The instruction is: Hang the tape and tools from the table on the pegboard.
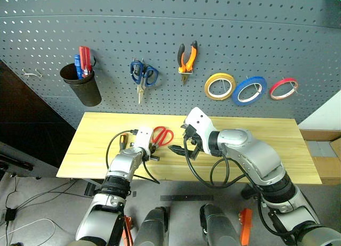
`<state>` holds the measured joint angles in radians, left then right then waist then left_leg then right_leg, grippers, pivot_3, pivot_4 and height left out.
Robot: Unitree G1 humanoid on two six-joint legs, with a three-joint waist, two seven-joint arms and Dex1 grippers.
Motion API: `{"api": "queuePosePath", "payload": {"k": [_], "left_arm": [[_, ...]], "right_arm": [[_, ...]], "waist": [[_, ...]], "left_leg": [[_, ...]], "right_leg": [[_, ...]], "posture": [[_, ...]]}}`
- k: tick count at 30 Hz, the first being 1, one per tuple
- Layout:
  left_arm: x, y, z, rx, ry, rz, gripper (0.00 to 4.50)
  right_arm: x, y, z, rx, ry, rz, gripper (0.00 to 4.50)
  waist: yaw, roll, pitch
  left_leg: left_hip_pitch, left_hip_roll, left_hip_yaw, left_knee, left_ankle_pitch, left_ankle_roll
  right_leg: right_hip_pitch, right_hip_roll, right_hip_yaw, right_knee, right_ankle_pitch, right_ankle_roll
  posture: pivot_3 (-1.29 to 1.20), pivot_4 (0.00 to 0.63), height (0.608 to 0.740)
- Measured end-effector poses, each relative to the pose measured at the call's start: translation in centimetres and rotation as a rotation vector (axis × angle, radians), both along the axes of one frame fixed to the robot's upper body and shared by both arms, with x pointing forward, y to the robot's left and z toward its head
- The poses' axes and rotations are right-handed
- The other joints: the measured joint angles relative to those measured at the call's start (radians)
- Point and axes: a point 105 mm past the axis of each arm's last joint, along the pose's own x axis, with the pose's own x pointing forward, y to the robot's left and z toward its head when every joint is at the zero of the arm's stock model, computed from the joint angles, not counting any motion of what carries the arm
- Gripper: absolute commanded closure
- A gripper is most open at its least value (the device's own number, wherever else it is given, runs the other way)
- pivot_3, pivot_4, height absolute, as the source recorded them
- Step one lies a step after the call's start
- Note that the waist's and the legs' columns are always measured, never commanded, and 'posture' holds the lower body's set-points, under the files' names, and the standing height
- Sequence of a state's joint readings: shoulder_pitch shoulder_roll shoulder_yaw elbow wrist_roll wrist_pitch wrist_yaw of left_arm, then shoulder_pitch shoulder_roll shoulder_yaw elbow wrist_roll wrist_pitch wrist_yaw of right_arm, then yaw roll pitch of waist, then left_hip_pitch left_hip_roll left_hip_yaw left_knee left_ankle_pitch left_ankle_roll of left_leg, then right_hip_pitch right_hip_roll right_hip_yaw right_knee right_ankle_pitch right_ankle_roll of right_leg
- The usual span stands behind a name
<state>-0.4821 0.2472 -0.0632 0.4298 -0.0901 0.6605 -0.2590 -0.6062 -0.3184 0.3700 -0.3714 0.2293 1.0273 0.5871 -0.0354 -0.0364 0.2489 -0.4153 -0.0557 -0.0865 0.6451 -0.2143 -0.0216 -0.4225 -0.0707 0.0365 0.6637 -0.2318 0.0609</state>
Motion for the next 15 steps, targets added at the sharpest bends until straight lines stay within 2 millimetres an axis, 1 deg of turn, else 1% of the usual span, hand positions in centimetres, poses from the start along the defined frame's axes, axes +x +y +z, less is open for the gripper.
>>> {"api": "queuePosePath", "payload": {"k": [4, 8, 10, 12, 15], "left_arm": [[-1.0, 0.2, -0.4, -0.015, -0.045, -0.016, 4.23], [-2.5, 1.0, -0.4, -0.014, -0.129, -0.014, 4.23], [-3.3, 1.8, 0.9, 0.006, -0.238, -0.025, 4.23], [-4.0, 2.7, 3.1, 0.033, -0.394, -0.031, 4.23], [-4.9, 3.4, 6.3, 0.094, -0.587, -0.06, 4.23]], "right_arm": [[-0.2, -0.5, 0.2, 0.005, 0.0, -0.002, 0.0], [-0.5, -1.3, 1.0, 0.005, -0.033, -0.004, 0.0], [-1.0, -1.7, 1.2, 0.007, -0.055, 0.009, 0.0], [-1.2, -2.3, 1.9, 0.005, -0.097, 0.02, 0.0], [-2.0, -2.3, 3.2, 0.032, -0.179, 0.065, 0.0]], "waist": [[0.001, 0.0, 0.0], [0.001, 0.0, 0.0], [-0.001, 0.0, 0.0], [0.001, 0.0, 0.0], [0.003, 0.0, 0.0]], "left_leg": [[0.0, 0.0, 0.0, 0.0, 0.0, 0.0], [-0.001, 0.0, 0.0, -0.001, 0.0, 0.0], [-0.001, 0.001, 0.0, -0.001, 0.0, 0.0], [-0.001, 0.002, 0.0, -0.002, 0.0, 0.0], [-0.001, 0.002, 0.0, -0.002, 0.0, 0.0]], "right_leg": [[0.0, 0.0, 0.0, -0.001, 0.0, 0.0], [0.0, -0.001, 0.0, -0.001, 0.0, 0.0], [0.0, -0.002, 0.0, -0.003, 0.0, 0.0], [0.0, -0.003, 0.0, -0.005, 0.0, 0.0], [0.001, -0.003, 0.0, -0.006, 0.0, 0.0]], "posture": [[-0.06, 0.204, 0.74], [-0.07, 0.208, 0.74], [-0.07, 0.21, 0.74], [-0.07, 0.21, 0.74], [-0.07, 0.212, 0.74]]}}
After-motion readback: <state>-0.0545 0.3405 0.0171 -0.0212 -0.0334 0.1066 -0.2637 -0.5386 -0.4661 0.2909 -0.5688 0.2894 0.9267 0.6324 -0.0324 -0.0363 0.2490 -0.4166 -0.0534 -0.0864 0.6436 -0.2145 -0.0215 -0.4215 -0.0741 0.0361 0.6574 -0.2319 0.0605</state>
